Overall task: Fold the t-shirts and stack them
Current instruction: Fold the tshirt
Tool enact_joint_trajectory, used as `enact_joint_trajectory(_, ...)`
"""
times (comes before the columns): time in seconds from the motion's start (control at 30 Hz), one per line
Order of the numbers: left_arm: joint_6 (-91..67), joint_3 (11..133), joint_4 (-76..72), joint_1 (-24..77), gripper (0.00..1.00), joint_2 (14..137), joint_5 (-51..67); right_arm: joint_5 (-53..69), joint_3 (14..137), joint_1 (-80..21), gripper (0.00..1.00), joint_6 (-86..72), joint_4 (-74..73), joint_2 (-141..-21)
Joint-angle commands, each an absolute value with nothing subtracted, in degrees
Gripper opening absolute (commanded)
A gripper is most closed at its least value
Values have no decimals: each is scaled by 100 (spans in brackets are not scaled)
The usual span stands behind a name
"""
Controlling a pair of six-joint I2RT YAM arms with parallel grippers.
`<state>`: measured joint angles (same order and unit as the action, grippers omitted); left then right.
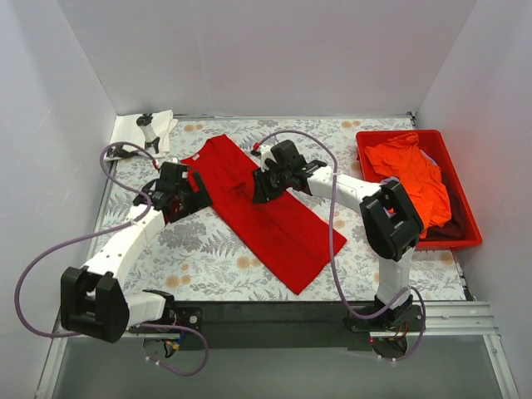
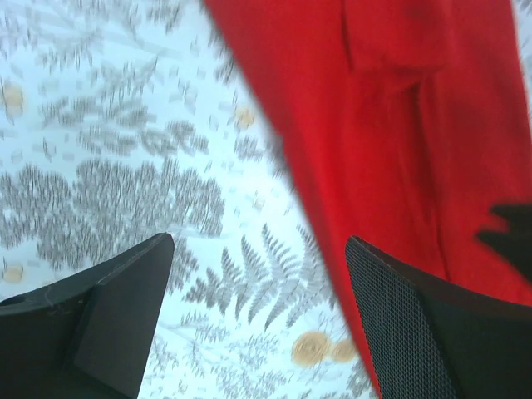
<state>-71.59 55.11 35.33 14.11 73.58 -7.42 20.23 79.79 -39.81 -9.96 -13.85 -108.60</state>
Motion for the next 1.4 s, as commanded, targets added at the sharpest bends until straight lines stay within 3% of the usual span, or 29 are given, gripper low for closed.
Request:
enact_joint_trajectory(0.0, -7277, 5037, 3525, 1459, 84, 6496, -439, 2276, 8497, -3920, 38, -1001, -346, -11196)
enact_joint_trajectory(0.47, -7418, 4526, 3516, 1459, 84, 6363, -439, 2382, 10387, -3850, 40, -1652, 527, -13269)
enact_joint_trajectory(0.7, -7374, 4412, 3603, 1459, 84, 6302, -457, 2102, 10627, -3736, 40, -1977, 536, -14018)
enact_joint_trajectory(1.1, -7321, 4412, 3551, 1468, 84, 6346, -395, 457, 8395, -2629, 39, -2698, 756, -12824)
enact_joint_trajectory(1.37, -7365, 4500, 3560, 1468, 85, 6381, -264, 1617, 8728, -2435, 42, -1987, 344, -12086)
